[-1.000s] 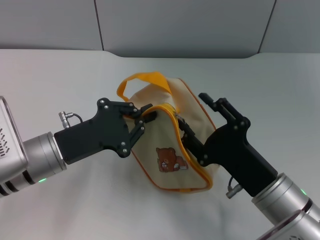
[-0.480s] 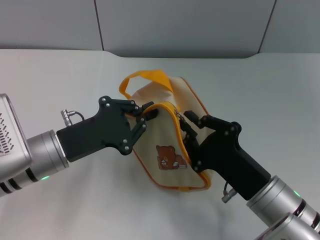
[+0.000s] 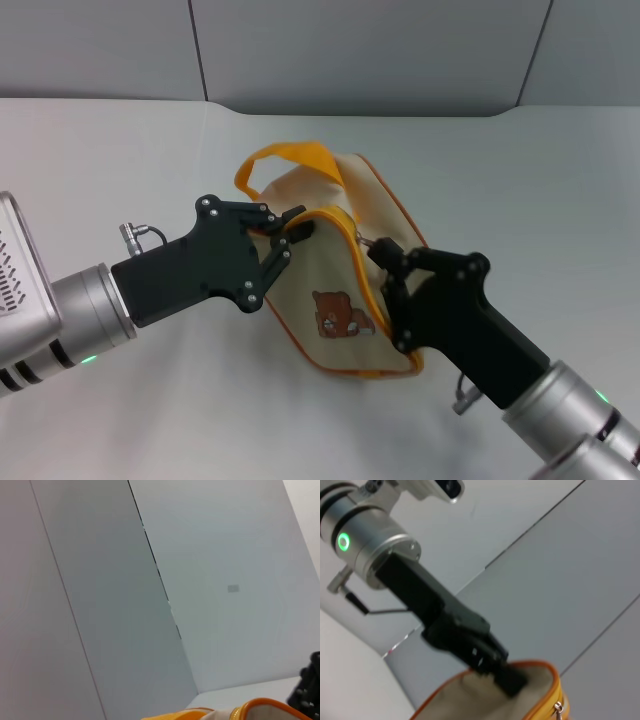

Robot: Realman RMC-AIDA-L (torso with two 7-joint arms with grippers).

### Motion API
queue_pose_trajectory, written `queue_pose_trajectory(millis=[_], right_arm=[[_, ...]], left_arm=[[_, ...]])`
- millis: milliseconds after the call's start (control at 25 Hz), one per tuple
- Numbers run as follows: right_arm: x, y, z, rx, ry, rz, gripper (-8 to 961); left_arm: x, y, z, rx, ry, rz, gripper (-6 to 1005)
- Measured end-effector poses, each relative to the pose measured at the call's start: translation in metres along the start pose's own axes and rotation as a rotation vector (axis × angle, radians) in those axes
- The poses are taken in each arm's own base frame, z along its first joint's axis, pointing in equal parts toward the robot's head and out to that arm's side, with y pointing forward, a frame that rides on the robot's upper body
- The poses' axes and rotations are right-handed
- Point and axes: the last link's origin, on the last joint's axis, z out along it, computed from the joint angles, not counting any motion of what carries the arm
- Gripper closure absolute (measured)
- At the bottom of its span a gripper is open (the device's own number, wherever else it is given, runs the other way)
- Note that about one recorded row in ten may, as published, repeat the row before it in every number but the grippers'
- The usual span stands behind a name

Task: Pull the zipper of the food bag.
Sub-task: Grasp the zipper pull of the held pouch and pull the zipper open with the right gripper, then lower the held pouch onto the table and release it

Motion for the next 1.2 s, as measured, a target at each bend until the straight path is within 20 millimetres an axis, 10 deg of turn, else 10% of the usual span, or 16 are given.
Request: queue_pose_trajectory(millis=[520,960,1200], right_arm=[[0.010,-0.003,-0.102,0.169,0.142,0.192,926],[0.025,-0.042,-0.104,0.088,-0.041,0.679,896],[0.038,-0.079,-0.095,-0.205,-0.085,0.911,590]], left_arm=[[-0.002,0.001,-0.005,0.065,0.014,-0.044,906],[-0.015,0.030,-0.034,0.251,0.044,-0.290,898],[-0.010,0.030,-0.045,0.179,0.057,-0.344,810]])
